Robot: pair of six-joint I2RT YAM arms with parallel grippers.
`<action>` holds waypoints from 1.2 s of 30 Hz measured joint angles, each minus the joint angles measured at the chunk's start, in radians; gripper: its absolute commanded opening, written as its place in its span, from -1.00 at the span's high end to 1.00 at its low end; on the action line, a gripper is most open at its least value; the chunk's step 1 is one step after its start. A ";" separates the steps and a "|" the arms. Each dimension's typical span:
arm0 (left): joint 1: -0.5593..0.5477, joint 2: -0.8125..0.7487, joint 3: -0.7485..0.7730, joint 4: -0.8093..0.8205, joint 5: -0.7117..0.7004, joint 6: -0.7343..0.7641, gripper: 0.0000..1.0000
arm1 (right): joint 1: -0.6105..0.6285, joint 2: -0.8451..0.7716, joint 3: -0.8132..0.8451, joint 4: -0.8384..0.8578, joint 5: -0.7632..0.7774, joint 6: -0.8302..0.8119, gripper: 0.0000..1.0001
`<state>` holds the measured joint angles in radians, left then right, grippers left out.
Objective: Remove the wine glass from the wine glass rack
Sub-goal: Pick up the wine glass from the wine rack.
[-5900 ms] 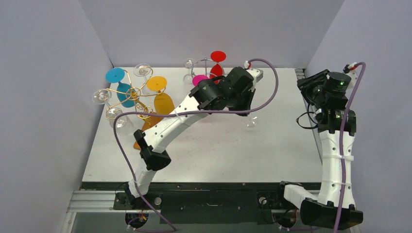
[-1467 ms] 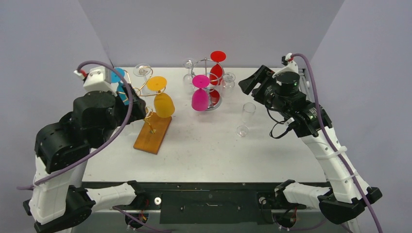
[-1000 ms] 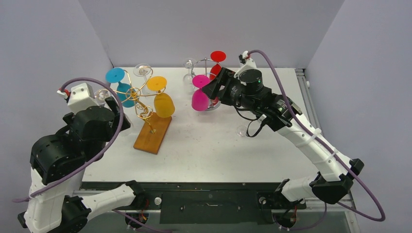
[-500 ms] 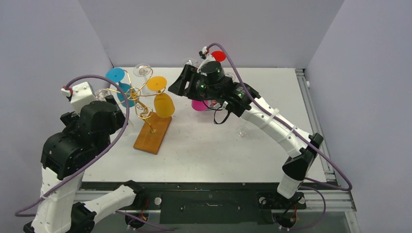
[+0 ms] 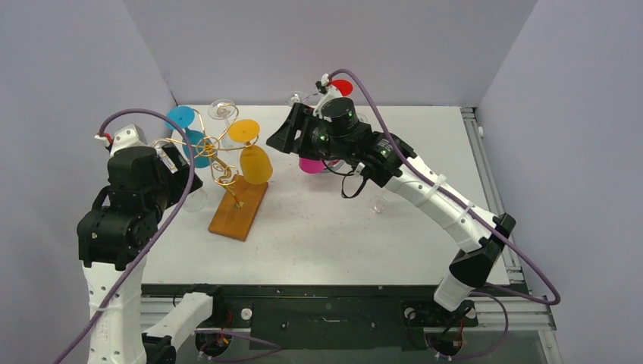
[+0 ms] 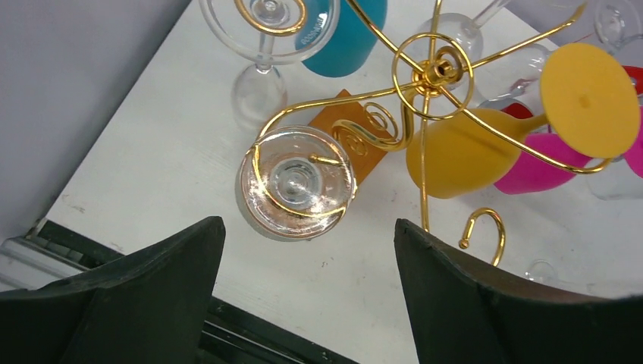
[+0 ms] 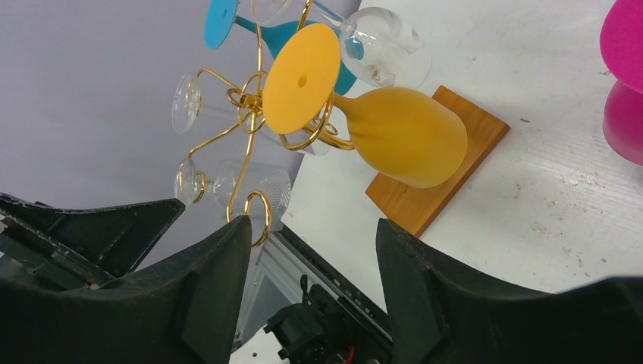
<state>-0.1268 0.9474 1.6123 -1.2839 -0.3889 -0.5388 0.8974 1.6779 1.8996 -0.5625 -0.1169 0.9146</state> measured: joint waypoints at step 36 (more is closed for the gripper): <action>0.004 -0.099 -0.097 0.073 -0.047 -0.229 -0.08 | -0.029 -0.274 -0.249 -0.016 -0.011 -0.070 -0.14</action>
<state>-0.1226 0.8486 1.5154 -1.2106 -0.4358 -0.7673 0.8688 1.4036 1.6508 -0.5781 -0.1276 0.8448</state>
